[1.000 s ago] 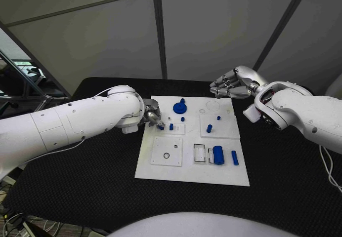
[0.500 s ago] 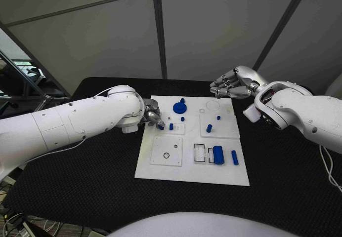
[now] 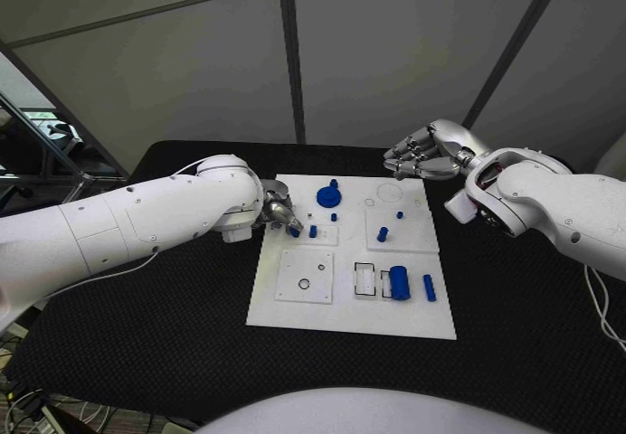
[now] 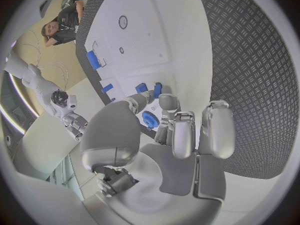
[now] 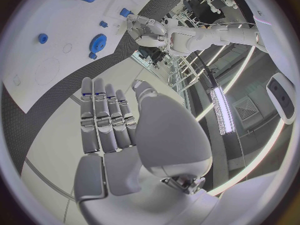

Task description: Assemble the parts on the task board

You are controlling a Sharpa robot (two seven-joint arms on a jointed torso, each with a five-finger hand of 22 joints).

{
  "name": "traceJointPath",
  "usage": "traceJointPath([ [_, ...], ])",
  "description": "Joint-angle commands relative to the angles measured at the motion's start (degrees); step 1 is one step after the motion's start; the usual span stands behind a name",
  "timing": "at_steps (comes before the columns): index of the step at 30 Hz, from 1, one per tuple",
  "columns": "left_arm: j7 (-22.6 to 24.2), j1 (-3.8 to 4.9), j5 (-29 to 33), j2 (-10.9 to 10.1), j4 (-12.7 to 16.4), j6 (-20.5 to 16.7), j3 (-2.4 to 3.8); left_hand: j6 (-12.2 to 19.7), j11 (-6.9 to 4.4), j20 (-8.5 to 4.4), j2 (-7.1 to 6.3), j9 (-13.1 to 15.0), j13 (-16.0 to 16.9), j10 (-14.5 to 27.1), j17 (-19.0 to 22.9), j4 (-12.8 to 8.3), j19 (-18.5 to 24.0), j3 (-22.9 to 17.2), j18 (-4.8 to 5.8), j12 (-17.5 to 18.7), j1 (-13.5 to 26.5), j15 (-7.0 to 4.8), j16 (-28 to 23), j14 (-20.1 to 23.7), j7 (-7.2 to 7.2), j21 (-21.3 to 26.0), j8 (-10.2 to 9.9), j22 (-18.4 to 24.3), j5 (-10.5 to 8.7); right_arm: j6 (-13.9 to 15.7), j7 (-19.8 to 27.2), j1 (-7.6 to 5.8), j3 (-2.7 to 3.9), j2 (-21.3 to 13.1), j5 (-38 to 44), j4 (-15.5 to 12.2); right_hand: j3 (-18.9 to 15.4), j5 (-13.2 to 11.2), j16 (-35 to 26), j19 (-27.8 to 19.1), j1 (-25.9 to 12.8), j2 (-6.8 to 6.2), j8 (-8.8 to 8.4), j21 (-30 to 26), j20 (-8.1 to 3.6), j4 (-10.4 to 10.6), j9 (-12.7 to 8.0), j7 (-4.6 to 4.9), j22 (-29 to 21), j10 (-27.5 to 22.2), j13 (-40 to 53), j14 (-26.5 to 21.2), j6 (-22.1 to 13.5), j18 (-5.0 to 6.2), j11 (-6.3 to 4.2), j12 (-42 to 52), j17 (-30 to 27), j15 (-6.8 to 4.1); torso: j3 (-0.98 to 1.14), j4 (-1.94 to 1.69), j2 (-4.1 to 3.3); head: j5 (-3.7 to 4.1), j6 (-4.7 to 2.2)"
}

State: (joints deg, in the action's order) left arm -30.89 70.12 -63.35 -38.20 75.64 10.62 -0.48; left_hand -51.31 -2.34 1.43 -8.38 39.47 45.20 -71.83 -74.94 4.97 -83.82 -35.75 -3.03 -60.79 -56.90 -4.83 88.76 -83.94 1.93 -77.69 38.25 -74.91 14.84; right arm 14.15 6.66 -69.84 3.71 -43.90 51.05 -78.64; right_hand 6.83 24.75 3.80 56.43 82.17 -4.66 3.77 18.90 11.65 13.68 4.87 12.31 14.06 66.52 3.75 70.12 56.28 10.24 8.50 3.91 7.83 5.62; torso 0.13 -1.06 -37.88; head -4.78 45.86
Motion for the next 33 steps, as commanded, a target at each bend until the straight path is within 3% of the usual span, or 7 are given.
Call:
traceJointPath([
  [1, -0.5, -0.14, 0.4, 0.1, -0.2, 1.3, -0.14, -0.6, 0.29, -0.37, 0.14, -0.1, 0.1, -0.1, -13.8, 0.2, -1.2, 0.7, -0.14, -0.2, 0.7, -0.44, 0.4, -5.7, -0.01, -0.2, -0.4, -3.0, -0.36, -0.3, 0.2, -0.10, 0.03, 0.0, 0.1, -0.1, 0.1, 0.2, -0.1, 0.4, -0.4, 0.05, -0.09, -0.3, 0.10, -0.4, -0.1, -0.08, -0.1, -0.3, 0.0, -0.2, -0.3, 0.16, -0.07, -0.1, -0.1, 0.03, -0.01, -0.01, -0.02, 0.02, 0.03],
  [19, -0.5, -0.13, 0.7, 0.5, -0.7, 1.5, -0.14, -1.4, 0.25, -0.35, 0.61, -0.6, 0.1, -0.3, -14.1, 1.7, -1.5, 3.5, 0.04, -0.5, 1.7, -0.43, 0.6, -5.8, -0.11, -0.8, -0.5, -3.7, -0.39, -0.4, 0.2, -0.10, 0.03, 0.0, 0.1, -0.1, 0.1, 0.2, -0.1, 0.4, -0.4, -0.03, -0.09, -0.4, 0.10, -0.3, -0.1, -0.07, -0.1, -0.3, 0.0, -0.2, -0.3, 0.16, -0.05, -0.1, -0.1, 0.04, -0.01, -0.03, 0.03, 0.12, 0.23],
  [33, -0.4, -0.13, 0.7, 0.6, -0.9, 1.2, -0.13, -2.3, 0.23, -0.35, 1.38, -1.1, 0.5, -0.8, -14.3, 4.0, -1.7, 7.5, 0.15, -0.9, 3.1, -0.43, 0.7, -5.8, -0.15, -1.2, -0.8, -4.3, -0.39, -0.6, 0.3, -0.10, 0.03, 0.1, 0.1, 0.0, 0.1, 0.2, -0.1, 0.4, -0.5, -0.05, -0.09, -0.4, 0.11, -0.3, -0.1, -0.07, -0.1, -0.3, 0.0, -0.2, -0.3, 0.16, -0.05, -0.1, -0.1, 0.05, -0.02, -0.06, 0.01, 0.09, 0.35],
])
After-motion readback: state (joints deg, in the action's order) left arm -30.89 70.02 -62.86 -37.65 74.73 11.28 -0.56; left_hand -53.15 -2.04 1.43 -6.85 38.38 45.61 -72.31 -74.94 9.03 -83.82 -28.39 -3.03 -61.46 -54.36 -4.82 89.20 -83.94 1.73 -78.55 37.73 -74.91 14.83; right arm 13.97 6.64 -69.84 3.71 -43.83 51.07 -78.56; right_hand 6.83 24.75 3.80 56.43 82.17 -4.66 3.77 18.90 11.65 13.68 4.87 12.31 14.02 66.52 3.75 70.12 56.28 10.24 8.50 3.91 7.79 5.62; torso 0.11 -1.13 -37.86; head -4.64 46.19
